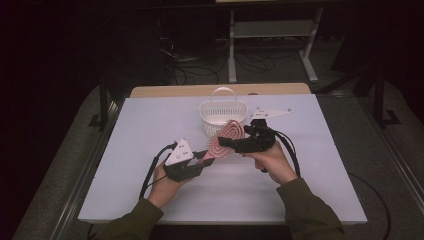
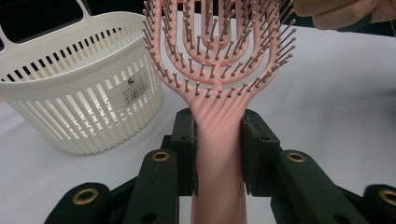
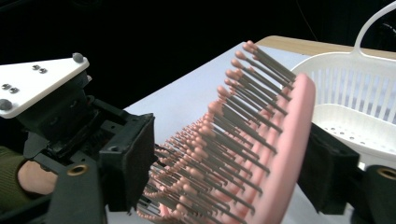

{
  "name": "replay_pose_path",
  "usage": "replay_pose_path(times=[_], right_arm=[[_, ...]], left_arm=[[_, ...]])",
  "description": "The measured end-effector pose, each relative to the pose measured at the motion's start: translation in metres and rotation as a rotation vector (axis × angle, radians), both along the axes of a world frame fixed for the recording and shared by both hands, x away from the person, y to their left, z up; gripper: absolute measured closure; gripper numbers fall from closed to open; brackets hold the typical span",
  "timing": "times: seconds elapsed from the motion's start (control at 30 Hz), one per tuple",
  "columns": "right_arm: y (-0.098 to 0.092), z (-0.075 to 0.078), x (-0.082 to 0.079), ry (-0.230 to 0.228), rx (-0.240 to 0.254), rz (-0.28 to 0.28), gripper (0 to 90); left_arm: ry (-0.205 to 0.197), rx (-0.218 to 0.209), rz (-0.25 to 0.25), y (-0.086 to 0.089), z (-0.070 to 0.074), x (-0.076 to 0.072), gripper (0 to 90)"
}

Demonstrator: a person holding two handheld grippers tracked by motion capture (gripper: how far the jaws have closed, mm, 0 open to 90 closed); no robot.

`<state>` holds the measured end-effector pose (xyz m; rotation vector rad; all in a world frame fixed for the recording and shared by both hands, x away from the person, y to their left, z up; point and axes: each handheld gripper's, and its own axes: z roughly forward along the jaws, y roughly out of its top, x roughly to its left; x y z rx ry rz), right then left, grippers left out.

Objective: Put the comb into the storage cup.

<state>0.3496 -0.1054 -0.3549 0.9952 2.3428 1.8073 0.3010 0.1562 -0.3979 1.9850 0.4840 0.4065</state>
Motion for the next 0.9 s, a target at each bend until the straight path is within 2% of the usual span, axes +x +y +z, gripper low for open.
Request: replay_pose_path(times=[0.33, 0.9], right_arm=[[0.002, -0.0028, 0.0001, 0.009, -0.005, 0.024, 36.3], [0.0006, -0.0026, 0.0013, 0.028, 0.007, 0.032, 48.3]], left_arm=[[-0.02, 0.006, 0.007, -0.0005, 0.0, -0.0009, 69.8], [-0.027, 0.031, 0.0, -0.0031, -0.0035, -0.0002, 69.7]])
